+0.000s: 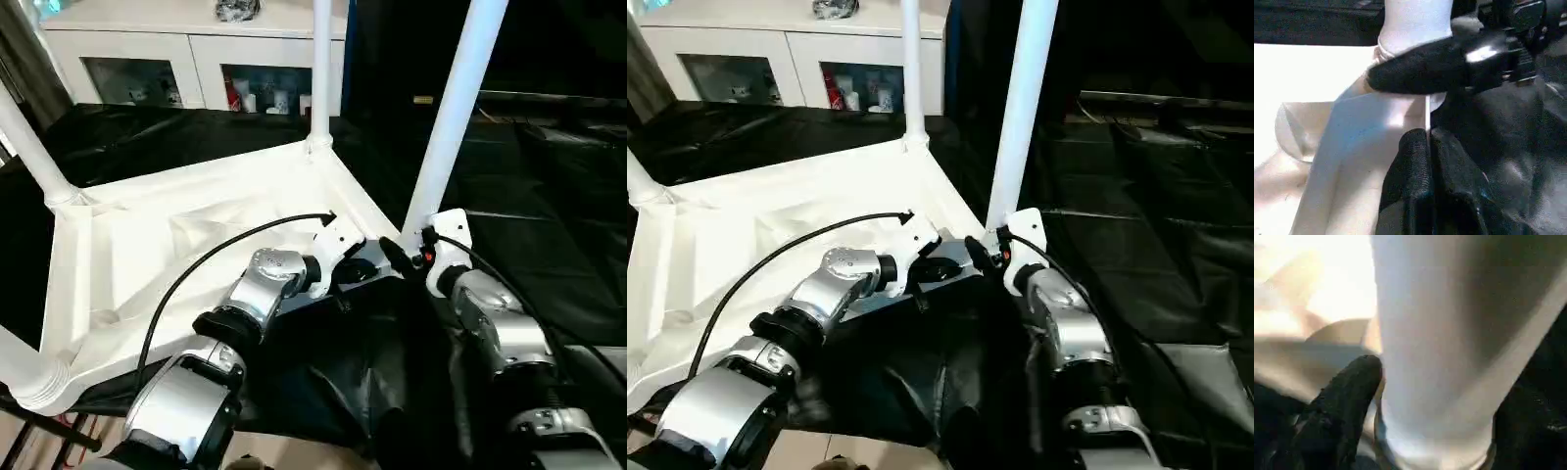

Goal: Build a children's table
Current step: Rotate leg to tighten

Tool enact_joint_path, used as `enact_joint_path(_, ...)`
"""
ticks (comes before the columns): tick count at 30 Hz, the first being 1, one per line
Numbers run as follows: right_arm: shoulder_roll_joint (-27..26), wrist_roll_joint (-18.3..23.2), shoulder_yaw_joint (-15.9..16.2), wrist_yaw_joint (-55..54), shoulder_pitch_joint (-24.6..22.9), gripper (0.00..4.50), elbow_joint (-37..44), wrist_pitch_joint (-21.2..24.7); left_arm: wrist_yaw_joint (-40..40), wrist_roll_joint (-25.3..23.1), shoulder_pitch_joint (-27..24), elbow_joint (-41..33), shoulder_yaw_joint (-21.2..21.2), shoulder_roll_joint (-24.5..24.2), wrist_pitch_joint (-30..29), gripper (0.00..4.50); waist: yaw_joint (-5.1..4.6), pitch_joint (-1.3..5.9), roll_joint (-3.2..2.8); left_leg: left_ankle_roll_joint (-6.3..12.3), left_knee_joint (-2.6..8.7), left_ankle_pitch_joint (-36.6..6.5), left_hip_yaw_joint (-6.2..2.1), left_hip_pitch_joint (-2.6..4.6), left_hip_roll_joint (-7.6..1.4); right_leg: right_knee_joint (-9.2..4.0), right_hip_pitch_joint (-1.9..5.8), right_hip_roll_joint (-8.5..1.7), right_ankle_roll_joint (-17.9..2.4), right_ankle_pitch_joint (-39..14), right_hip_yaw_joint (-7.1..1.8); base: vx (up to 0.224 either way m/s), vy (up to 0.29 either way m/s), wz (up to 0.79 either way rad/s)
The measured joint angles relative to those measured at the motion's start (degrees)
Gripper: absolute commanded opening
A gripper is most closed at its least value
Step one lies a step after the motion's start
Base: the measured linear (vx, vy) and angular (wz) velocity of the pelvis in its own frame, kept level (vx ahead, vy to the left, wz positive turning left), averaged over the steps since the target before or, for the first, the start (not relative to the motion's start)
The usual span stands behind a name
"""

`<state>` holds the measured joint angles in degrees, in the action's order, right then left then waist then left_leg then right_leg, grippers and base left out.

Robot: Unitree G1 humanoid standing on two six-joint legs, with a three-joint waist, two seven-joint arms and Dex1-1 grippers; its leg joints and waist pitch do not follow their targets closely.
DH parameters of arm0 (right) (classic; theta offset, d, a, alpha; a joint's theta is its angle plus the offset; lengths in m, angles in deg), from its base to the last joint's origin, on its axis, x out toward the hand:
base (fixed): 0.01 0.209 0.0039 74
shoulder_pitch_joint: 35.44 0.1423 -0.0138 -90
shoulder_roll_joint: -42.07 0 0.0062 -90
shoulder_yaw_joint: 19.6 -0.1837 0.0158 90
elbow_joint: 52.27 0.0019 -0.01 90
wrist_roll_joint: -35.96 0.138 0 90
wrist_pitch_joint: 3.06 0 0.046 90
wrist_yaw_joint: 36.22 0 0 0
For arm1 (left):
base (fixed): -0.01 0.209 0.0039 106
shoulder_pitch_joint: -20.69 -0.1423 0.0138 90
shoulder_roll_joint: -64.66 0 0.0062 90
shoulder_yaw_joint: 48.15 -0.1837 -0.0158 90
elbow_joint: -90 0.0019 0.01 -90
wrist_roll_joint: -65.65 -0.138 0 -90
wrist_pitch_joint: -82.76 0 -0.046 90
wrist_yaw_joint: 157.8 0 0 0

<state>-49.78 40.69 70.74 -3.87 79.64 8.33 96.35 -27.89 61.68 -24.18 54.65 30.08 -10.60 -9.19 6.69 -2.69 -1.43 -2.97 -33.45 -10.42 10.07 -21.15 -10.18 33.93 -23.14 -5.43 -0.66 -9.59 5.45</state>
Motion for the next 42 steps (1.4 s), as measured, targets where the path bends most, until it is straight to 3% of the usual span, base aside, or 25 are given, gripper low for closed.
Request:
enact_joint_path(7,6.1,4.4,1.5,15.1,-4.0,3.57,5.2,1.1,-9.8,1.3,-3.2,-5.1,-1.1,-4.4,0.8,0.00,0.33,-0.01,-0.02,0.01,-0.05,0.0,0.00,-0.04,-0.04,0.02,-0.03,0.01,0.0,0.0,0.04,0.000,0.000,0.00)
enact_joint_path(14,10.5,7.1,4.7,28.0,-5.8,3.57,9.6,1.9,-21.2,3.3,-6.6,-11.3,-3.0,-8.5,-0.5,0.00,1.86,0.00,-0.06,0.00,-0.15,0.0,0.00,-0.01,-0.11,0.10,-0.01,0.02,0.0,0.0,0.06,0.000,0.000,0.00)
enact_joint_path(25,12.0,9.5,5.6,33.4,-7.2,2.62,12.9,5.6,-26.8,4.7,-8.5,-16.2,-4.4,-10.9,-4.8,0.00,1.89,-0.02,-0.02,0.00,-0.13,0.0,0.01,-0.06,-0.11,0.07,-0.02,0.01,0.0,0.0,0.05,0.000,0.000,0.00)
enact_joint_path(35,10.4,10.1,3.9,28.8,-9.2,2.59,14.3,7.8,-22.8,3.9,-8.2,-15.4,-4.4,-9.2,-4.7,0.00,2.05,-0.01,-0.03,0.00,-0.14,0.0,0.01,-0.04,-0.08,0.05,0.01,0.01,0.0,0.0,0.03,0.000,0.000,0.00)
enact_joint_path(39,3.2,5.9,0.4,12.0,-5.4,2.58,8.0,5.5,-10.7,1.9,-4.2,-8.0,-2.5,-5.1,-3.5,0.00,1.02,0.01,0.00,-0.05,-0.25,0.0,0.00,0.16,-0.10,0.11,0.09,0.03,0.2,-0.1,0.03,0.000,0.000,0.00)
enact_joint_path(42,-0.4,5.2,-1.3,2.5,-2.7,2.58,4.4,5.2,-4.5,1.4,-2.7,-5.3,-1.8,-2.9,-3.4,0.00,-0.05,0.02,0.00,-0.07,-0.24,0.1,0.00,0.17,-0.07,0.04,0.12,0.02,0.2,-0.1,0.00,0.000,0.000,0.00)
